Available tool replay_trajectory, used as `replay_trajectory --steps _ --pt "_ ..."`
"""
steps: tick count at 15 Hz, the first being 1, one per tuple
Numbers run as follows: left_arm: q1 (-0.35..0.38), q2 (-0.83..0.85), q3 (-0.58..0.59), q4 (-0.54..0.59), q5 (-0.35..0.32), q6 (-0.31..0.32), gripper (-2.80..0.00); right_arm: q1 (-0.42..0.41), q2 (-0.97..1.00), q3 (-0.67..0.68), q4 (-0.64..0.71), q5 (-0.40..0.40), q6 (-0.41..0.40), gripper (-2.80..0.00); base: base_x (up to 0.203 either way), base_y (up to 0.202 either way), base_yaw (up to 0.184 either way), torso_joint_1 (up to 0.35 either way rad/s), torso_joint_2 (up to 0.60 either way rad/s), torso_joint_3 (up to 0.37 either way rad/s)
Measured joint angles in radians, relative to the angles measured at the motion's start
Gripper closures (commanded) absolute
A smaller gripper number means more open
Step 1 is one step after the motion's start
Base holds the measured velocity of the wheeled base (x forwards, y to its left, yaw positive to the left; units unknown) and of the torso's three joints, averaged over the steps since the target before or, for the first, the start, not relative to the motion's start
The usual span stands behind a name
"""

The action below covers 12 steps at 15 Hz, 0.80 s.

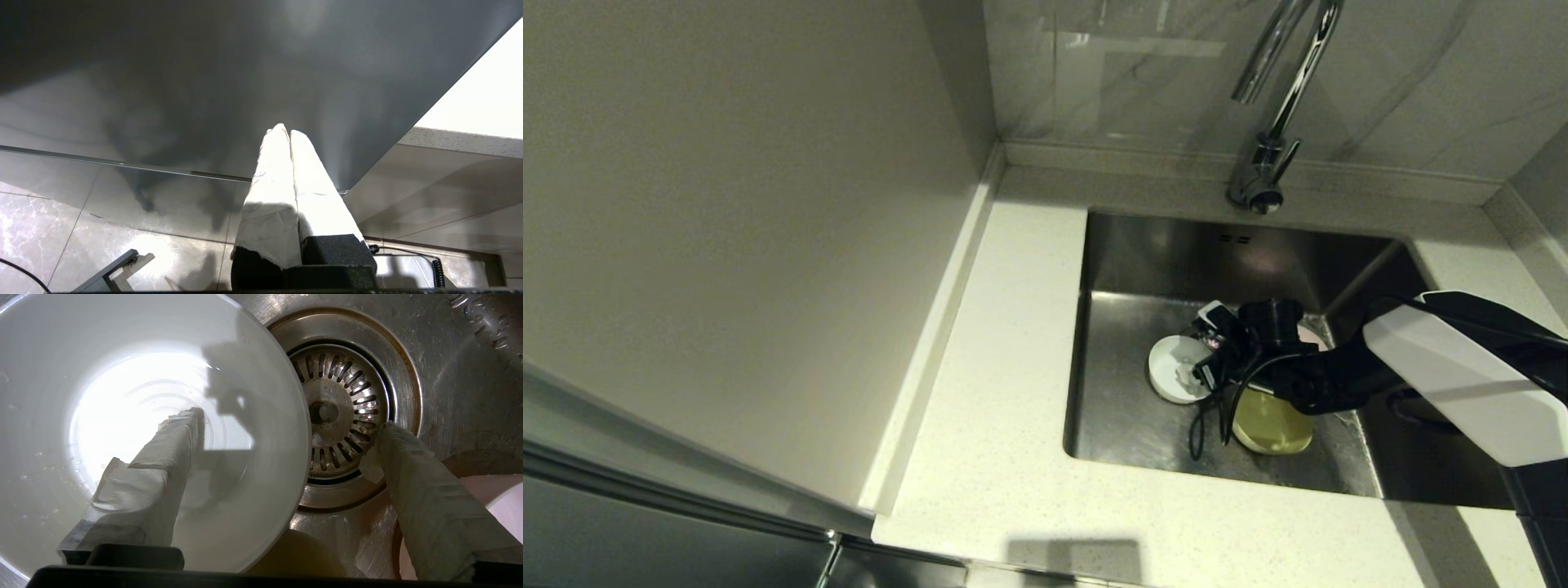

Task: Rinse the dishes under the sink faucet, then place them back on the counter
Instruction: Put a bowl back to the table from the sink

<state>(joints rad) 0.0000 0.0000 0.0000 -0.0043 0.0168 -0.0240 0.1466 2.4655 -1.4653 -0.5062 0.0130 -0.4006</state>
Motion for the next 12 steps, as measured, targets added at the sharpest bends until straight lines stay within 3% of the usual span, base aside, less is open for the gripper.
replay_trajectory --steps 1,12 --pt "0.0 0.0 0.0 0.0 0.0 0.0 0.0 0.0 0.001 0.0 0.0 -0.001 0.0 0.0 0.0 0.0 0.0 0.0 0.0 0.0" --pt "0.0 0.0 0.0 0.0 0.0 0.0 0.0 -0.001 0.004 0.0 -0.003 -0.017 0.001 0.0 0.0 0.0 0.0 0.0 0.0 0.0"
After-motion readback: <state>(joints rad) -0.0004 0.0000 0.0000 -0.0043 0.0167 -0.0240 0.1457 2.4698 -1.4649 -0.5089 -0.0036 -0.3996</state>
